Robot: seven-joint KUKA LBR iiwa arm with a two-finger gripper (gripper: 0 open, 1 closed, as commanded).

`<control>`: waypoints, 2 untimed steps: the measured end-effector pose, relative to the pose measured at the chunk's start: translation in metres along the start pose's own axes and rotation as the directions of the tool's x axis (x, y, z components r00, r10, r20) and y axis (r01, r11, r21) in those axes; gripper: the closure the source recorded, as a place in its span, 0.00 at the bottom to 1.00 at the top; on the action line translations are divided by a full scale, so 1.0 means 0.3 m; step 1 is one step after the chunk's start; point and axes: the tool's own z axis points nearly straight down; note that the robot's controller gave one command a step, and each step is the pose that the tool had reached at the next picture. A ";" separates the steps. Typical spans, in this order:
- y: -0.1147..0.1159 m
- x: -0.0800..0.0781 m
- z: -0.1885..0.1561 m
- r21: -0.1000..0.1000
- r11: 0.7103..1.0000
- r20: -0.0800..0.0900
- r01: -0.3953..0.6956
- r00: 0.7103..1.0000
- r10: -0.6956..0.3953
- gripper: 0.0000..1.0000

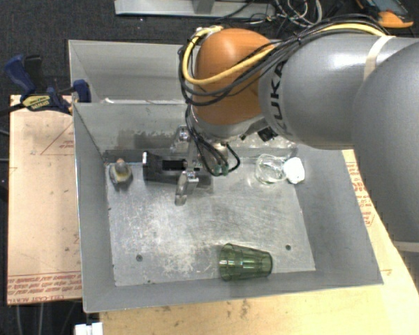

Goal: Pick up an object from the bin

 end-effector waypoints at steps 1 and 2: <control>0.007 -0.040 0.164 0.002 0.994 -0.001 -0.108 0.994 0.108 0.00; -0.016 -0.104 0.299 -0.006 0.985 0.028 -0.172 0.985 0.173 1.00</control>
Offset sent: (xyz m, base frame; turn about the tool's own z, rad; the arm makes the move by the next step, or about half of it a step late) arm 0.0207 -0.0041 -0.1051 0.1724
